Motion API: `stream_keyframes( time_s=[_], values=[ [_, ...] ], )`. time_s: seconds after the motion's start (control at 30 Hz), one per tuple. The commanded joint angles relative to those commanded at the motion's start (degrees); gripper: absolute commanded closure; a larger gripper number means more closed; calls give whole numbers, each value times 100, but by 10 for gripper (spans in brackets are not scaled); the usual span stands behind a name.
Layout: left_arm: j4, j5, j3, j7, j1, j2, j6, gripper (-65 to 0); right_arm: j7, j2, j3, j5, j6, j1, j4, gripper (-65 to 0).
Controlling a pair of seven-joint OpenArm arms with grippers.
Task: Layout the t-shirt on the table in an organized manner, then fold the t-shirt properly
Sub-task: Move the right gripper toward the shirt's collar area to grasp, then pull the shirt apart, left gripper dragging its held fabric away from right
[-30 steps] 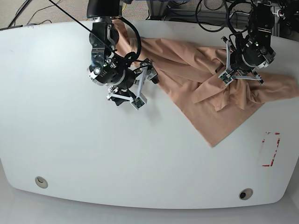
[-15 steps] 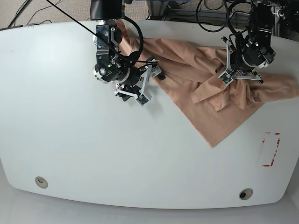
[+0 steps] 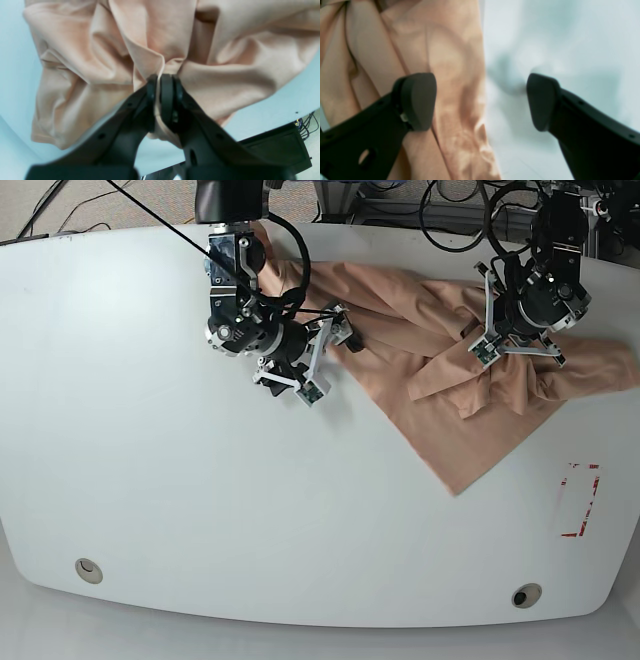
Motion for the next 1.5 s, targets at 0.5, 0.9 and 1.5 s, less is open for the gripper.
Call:
stream_keyframes(
  time_s=[0.5, 0.9, 1.5],
  values=[
    [0, 0, 0, 0, -9, 9, 0, 0, 0, 70, -255, 0, 0, -26, -18, -506],
    [0, 0, 0, 0, -9, 9, 0, 0, 0, 70, -255, -44, 0, 26, -18, -76],
    [0, 44, 9, 0, -237, 202, 0, -1, -510, 457, 316, -70, 0, 721, 1099, 0]
  ],
)
